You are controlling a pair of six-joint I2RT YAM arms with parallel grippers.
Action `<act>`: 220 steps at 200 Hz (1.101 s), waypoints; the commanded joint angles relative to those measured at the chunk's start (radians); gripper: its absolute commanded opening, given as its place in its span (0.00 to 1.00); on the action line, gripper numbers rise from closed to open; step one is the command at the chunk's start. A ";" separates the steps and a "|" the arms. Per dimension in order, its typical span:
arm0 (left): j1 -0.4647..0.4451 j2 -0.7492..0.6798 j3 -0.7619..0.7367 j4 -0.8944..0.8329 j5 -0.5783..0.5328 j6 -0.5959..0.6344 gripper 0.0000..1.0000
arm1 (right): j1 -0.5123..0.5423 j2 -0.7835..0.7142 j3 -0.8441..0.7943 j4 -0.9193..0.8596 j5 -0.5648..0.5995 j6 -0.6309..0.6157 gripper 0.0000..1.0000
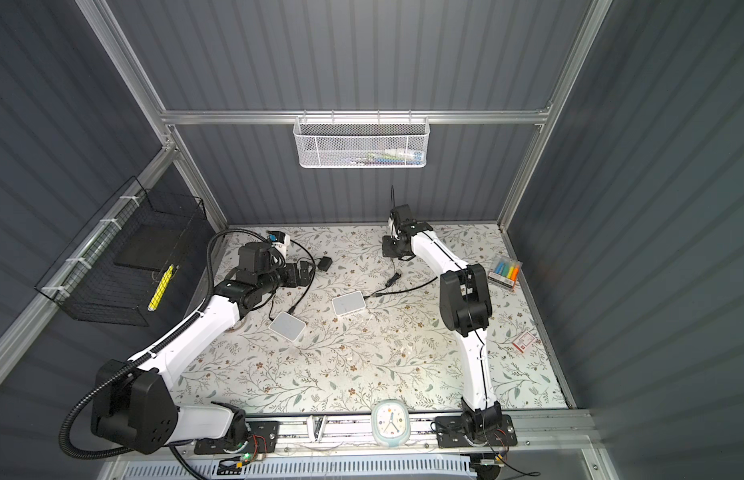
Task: Insert the plug into the switch port
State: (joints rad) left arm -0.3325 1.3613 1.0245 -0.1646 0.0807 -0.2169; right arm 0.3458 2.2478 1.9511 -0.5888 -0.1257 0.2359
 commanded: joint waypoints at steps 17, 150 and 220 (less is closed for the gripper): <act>0.004 0.021 -0.005 0.009 0.054 -0.036 1.00 | 0.007 -0.039 -0.090 -0.006 -0.044 -0.039 0.29; 0.004 0.081 -0.004 0.025 0.108 -0.003 1.00 | 0.123 -0.474 -0.708 0.035 0.106 -0.502 0.37; 0.004 0.049 -0.028 0.013 0.101 0.014 1.00 | 0.039 -0.357 -0.580 0.035 0.030 -0.741 0.40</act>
State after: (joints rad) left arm -0.3325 1.4357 1.0214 -0.1349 0.1764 -0.2310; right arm 0.3962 1.8172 1.2877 -0.5453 -0.0757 -0.3855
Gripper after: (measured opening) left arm 0.998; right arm 0.403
